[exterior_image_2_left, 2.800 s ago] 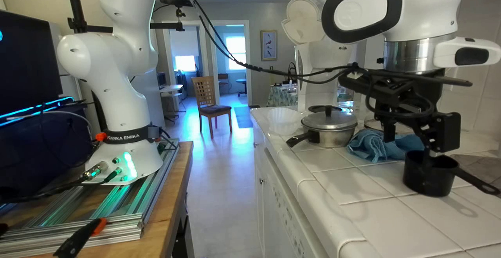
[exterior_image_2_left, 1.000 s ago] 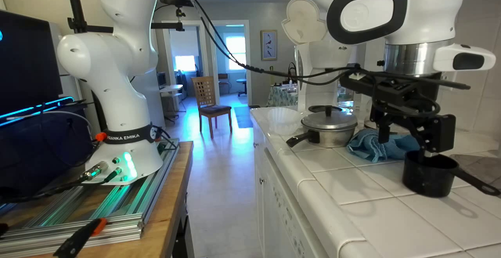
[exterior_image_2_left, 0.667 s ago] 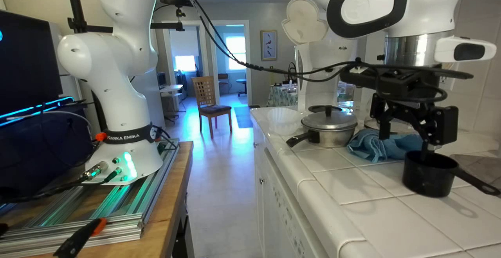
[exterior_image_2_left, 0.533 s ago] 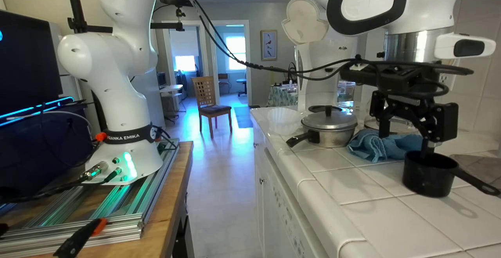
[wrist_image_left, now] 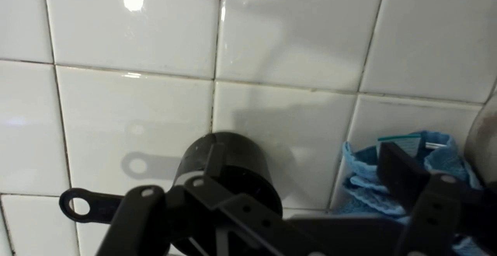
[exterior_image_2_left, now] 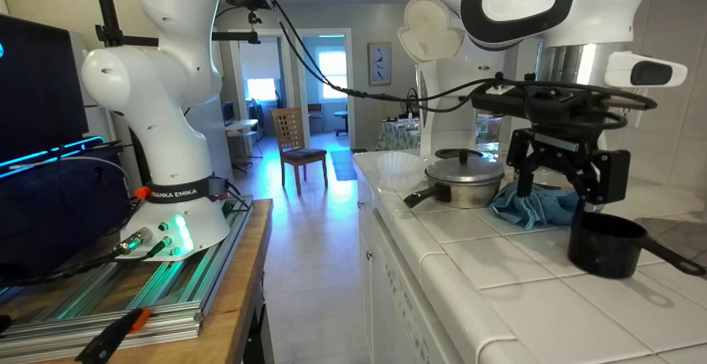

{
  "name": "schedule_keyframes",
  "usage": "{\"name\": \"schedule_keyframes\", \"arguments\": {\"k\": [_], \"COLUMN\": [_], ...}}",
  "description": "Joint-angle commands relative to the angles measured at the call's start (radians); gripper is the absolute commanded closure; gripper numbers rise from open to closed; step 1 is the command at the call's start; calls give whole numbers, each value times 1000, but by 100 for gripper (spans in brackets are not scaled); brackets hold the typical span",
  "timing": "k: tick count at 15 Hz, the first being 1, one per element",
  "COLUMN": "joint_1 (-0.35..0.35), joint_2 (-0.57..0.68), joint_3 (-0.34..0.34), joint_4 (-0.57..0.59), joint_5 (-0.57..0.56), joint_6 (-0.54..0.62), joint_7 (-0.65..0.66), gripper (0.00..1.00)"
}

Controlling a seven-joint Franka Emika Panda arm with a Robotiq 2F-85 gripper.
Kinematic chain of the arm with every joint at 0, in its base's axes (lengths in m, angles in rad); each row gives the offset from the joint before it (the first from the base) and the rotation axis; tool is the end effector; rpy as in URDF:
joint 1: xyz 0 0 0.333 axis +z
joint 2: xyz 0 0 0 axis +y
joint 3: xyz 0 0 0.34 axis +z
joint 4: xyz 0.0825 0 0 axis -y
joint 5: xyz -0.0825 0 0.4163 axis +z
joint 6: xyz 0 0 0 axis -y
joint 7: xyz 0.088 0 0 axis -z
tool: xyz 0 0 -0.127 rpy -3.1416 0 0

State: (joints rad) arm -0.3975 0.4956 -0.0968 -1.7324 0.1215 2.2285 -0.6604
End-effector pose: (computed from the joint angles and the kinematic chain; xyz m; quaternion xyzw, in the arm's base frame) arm 0.6238 -0.3234 0.2783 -0.9983 -0.0518 -0.0153 0.0200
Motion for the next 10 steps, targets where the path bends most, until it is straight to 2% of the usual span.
{"name": "schedule_keyframes", "arguments": {"k": [1, 10], "joint_1": [10, 17], "joint_2": [-14, -4], "joint_3": [-10, -15], "joint_4": [-21, -21], "joint_5": [-35, -57], "joint_6": [-20, -57], "joint_7": [5, 12], "gripper": [0, 0]}}
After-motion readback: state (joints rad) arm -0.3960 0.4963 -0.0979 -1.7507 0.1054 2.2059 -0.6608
